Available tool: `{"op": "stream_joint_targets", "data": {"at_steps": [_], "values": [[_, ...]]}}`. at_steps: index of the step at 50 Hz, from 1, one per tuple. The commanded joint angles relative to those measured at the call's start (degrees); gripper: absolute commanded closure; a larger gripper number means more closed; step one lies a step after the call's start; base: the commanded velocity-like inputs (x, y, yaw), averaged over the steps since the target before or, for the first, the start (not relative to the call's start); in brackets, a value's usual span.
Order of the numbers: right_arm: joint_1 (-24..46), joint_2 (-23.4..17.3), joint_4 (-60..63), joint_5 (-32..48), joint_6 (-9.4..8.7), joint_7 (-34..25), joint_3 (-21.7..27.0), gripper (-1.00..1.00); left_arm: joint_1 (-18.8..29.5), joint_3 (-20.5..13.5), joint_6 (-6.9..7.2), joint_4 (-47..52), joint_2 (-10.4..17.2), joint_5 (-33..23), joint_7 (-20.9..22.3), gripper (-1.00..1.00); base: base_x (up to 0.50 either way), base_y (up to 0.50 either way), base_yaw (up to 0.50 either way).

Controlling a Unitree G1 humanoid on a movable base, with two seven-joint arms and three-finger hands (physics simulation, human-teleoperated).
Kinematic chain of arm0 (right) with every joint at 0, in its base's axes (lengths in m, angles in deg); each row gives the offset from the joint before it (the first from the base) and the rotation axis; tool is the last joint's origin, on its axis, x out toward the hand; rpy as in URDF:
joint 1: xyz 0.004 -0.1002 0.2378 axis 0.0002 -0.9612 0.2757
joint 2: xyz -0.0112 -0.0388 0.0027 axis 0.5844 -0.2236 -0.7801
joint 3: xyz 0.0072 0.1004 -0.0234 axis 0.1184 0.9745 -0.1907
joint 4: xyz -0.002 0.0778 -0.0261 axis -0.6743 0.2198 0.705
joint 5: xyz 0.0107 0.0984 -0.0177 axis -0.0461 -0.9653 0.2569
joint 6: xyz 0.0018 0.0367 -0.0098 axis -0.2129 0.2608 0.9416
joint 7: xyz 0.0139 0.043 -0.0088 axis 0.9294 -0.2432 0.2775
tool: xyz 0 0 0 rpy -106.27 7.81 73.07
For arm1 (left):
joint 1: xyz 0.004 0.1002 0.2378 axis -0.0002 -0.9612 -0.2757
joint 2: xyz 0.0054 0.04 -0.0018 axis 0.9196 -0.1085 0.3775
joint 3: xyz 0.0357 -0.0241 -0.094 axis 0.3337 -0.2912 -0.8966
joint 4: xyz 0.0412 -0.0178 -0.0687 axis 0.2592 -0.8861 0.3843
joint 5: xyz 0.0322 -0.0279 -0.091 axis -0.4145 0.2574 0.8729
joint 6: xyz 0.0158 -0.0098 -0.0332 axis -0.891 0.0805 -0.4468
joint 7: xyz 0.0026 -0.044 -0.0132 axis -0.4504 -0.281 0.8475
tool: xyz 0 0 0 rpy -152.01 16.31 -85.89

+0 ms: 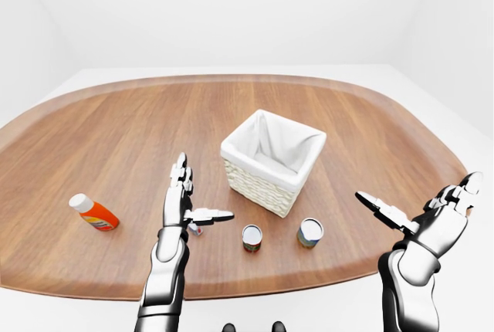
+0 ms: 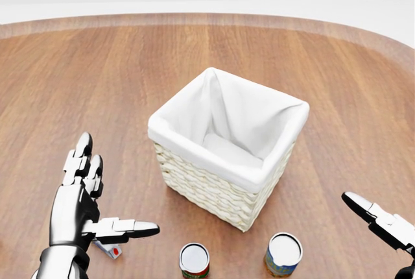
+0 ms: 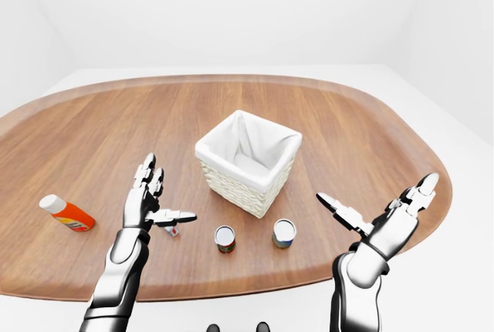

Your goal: Pick up the alphabet soup and the cream cheese box, and put them in the basket.

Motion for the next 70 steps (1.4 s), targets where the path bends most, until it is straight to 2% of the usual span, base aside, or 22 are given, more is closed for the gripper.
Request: {"op": "stream_joint_targets", "data": {"at_steps": [1, 12, 17, 18, 21, 25, 27, 30, 32, 39, 44, 47, 49, 51, 53, 57, 59, 63, 65, 67, 69, 70], "values": [[-0.17, 0.11, 0.94, -0.07, -0.75, 0.0, 0.02, -1.0, 0.2, -0.31, 0.4, 0.01, 0.06, 0.58, -0.33, -1.0, 0.17, 0.0, 0.0], [-0.05, 0.08, 0.39, 0.15, -0.36, 0.0, 0.07, -1.0, -0.22, -0.03, 0.96, 1.05, 0.02, 0.33, -0.27, -1.0, 0.17, 0.0, 0.0], [0.06, -0.03, -0.42, -0.04, 0.33, 0.0, 0.16, -1.0, 0.55, -0.44, -0.26, -0.85, 0.09, 0.4, -0.65, -1.0, 0.17, 0.0, 0.0], [-0.05, 0.03, 0.61, 0.02, -0.58, 0.0, 0.07, -1.0, 0.42, -0.66, 0.85, 0.18, 0.12, 0.82, -0.86, -1.0, 0.18, 0.0, 0.0], [-0.01, 0.04, 0.47, -0.04, -0.41, 0.0, 0.13, -1.0, 0.82, -0.65, -0.11, -1.09, 0.18, 0.65, -1.1, -1.0, 0.17, 0.0, 0.0], [-0.09, 0.12, 0.7, -0.15, -0.46, 0.0, 0.19, -1.0, 0.61, -0.63, 0.31, -0.41, 0.23, 0.69, -1.2, -1.0, 0.17, 0.0, 0.0], [0.17, 0.01, -0.61, -0.22, 0.6, 0.0, 0.34, -1.0, 0.51, -0.62, 0.39, -0.23, 0.22, 0.75, -1.19, -1.0, 0.17, 0.0, 0.0], [0.04, 0.03, 0.27, -0.27, -0.12, 0.0, 0.31, -1.0, 1.13, -0.78, -0.62, -1.87, 0.31, 0.63, -1.25, -1.0, 0.17, 0.0, 0.0], [0.05, 0.04, 0.32, -0.26, -0.18, 0.0, 0.28, -1.0, 0.81, -0.72, 0.28, -0.69, 0.3, 0.64, -1.46, -1.0, 0.16, 0.0, 0.0], [0.25, -0.1, -0.62, -0.41, 0.54, 0.0, 0.41, -1.0, 0.7, -0.88, 0.48, -0.38, 0.3, 0.73, -1.77, -1.0, 0.17, 0.0, 0.0], [-0.07, 0.07, 1.01, -0.37, -0.67, 0.0, 0.26, -1.0, 0.65, -0.92, 1.3, 0.31, 0.3, 0.99, -1.92, -1.0, 0.16, 0.0, 0.0], [0.21, -0.07, -0.43, -0.4, 0.44, 0.0, 0.38, -1.0, 0.84, -1.02, 0.96, -0.26, 0.31, 1.1, -1.89, -1.0, 0.16, 0.0, 0.0], [0.2, -0.09, -0.29, -0.38, 0.29, 0.0, 0.34, -1.0, 1.06, -1.01, 0.34, -1.07, 0.35, 1.05, -1.83, -1.0, 0.17, 0.0, 0.0], [0.04, -0.02, 0.3, -0.35, -0.13, 0.0, 0.27, -1.0, 0.59, -0.82, 1.2, 0.25, 0.32, 0.99, -1.89, -1.0, 0.16, 0.0, 0.0], [0.21, -0.11, -0.42, -0.34, 0.39, 0.0, 0.33, -1.0, 0.98, -0.96, 0.68, -0.85, 0.34, 1.1, -1.78, -1.0, 0.17, 0.01, 0.0], [-0.11, 0.06, 1.0, -0.29, -0.64, 0.0, 0.23, -1.0, 1.29, -0.98, 0.0, -1.79, 0.4, 1.03, -1.71, -1.0, 0.17, 0.01, 0.0], [0.04, 0.03, 0.52, -0.23, -0.25, 0.0, 0.32, -1.0, 0.52, -0.92, 1.34, 0.42, 0.35, 1.31, -1.72, -1.0, 0.16, 0.01, 0.0], [0.04, -0.01, 0.12, -0.35, 0.33, 0.0, 0.4, -1.0, 0.91, -1.73, 1.47, 0.23, 0.38, 2.13, -2.43, -1.0, 0.09, 0.0, 0.0], [0.14, -0.09, -0.56, -0.31, 0.98, 0.0, 0.39, -1.0, 0.63, -1.93, 2.41, 1.31, 0.44, 2.85, -2.4, -1.0, 0.0, 0.0, 0.0], [0.18, -0.15, -0.72, -0.31, 1.12, 0.0, 0.4, -1.0, 0.16, -1.96, 1.91, 2.23, 0.42, 2.86, -2.54, -1.0, 0.0, 0.0, 0.0], [0.27, -0.2, -0.65, -0.33, 0.87, 0.0, 0.42, -1.0, -0.41, -2.1, 3.63, 4.47, 0.44, 2.84, -3.26, -1.0, 0.0, 0.0, 0.0], [0.27, -0.21, -0.78, -0.38, 0.96, 0.0, 0.44, -1.0, 0.04, -2.27, 3.58, 3.93, 0.56, 1.3, -4.89, -1.0, 0.0, 0.0, 0.0]]}}
